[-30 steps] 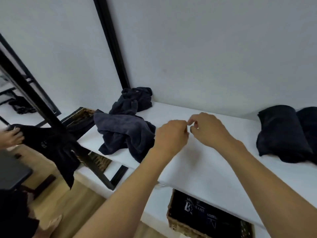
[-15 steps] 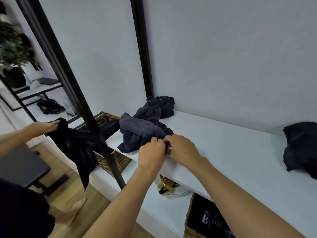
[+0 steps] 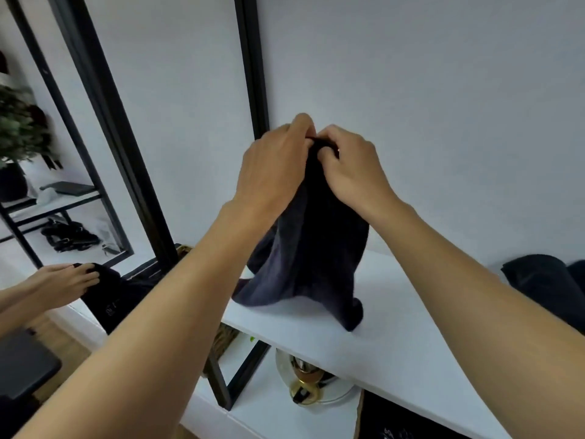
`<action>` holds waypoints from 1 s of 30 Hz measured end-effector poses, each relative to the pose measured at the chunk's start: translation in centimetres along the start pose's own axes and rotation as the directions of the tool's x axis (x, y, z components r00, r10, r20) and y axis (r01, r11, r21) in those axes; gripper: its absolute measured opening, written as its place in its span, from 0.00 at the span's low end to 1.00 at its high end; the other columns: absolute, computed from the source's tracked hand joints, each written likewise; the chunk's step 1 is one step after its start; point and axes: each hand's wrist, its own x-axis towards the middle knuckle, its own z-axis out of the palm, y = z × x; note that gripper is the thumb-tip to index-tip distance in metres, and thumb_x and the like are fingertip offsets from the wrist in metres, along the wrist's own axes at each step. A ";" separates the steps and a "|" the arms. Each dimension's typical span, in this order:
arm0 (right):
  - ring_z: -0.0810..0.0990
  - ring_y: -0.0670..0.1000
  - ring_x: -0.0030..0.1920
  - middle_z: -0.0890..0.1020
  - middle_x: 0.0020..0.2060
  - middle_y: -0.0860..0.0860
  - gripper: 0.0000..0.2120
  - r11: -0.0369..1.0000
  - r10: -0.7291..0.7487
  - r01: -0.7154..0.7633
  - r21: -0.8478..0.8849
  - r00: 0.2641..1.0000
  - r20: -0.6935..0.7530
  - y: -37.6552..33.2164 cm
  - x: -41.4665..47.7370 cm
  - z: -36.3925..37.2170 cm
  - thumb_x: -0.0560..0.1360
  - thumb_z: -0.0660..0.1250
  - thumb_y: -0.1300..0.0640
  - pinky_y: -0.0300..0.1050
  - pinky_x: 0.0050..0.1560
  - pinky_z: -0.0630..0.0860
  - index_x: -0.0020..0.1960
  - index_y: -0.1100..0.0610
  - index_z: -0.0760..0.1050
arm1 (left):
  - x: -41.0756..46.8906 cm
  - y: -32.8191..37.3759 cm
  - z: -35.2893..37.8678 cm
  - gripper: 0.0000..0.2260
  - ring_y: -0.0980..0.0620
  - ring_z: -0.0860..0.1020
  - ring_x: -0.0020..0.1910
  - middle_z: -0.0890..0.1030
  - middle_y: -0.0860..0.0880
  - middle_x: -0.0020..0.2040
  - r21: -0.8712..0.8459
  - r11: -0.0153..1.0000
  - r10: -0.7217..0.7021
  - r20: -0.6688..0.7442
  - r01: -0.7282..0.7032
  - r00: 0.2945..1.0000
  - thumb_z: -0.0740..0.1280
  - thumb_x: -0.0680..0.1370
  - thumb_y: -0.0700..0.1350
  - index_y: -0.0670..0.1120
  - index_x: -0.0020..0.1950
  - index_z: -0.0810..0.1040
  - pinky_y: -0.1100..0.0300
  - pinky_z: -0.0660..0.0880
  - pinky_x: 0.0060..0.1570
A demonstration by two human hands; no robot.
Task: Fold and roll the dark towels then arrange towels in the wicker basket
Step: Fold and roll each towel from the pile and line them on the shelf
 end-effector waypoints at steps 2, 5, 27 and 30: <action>0.79 0.49 0.50 0.83 0.49 0.48 0.15 0.996 -0.048 0.046 -0.073 0.998 -0.026 -0.6 2.0 -2.4 0.78 0.55 0.61 0.45 0.51 0.75 0.58 0.53 0.78 | 3.0 0.1 -1.8 0.09 0.48 0.77 0.39 0.77 0.52 0.38 -0.075 0.996 0.059 0.025 -0.057 0.998 0.64 0.81 0.49 0.45 0.55 0.77 0.53 0.74 0.42; 0.79 0.53 0.53 0.83 0.52 0.50 0.15 0.952 -0.104 0.093 -0.290 0.994 -0.024 -0.3 3.9 -5.8 0.80 0.56 0.57 0.48 0.54 0.74 0.59 0.51 0.78 | 6.3 0.1 -3.3 0.15 0.51 0.73 0.36 0.77 0.50 0.35 -0.124 0.990 0.098 0.266 -0.067 0.959 0.72 0.74 0.54 0.43 0.49 0.81 0.58 0.71 0.39; 0.84 0.48 0.52 0.84 0.54 0.50 0.15 0.895 0.297 -0.336 0.294 0.940 0.169 4.3 -0.4 -15.3 0.76 0.70 0.56 0.46 0.49 0.82 0.62 0.54 0.76 | 12.4 9.1 1.7 0.12 0.47 0.77 0.35 0.79 0.40 0.37 -0.717 0.678 0.079 0.290 0.162 0.954 0.70 0.76 0.46 0.36 0.43 0.81 0.50 0.77 0.41; 0.83 0.49 0.54 0.85 0.54 0.48 0.12 0.872 0.343 -0.404 0.278 0.907 0.242 6.2 -2.3 -15.0 0.79 0.66 0.54 0.45 0.50 0.81 0.62 0.53 0.78 | 13.5 9.0 1.1 0.10 0.45 0.82 0.40 0.84 0.40 0.42 -0.724 0.679 0.040 0.201 0.121 0.979 0.71 0.76 0.48 0.41 0.44 0.84 0.49 0.81 0.46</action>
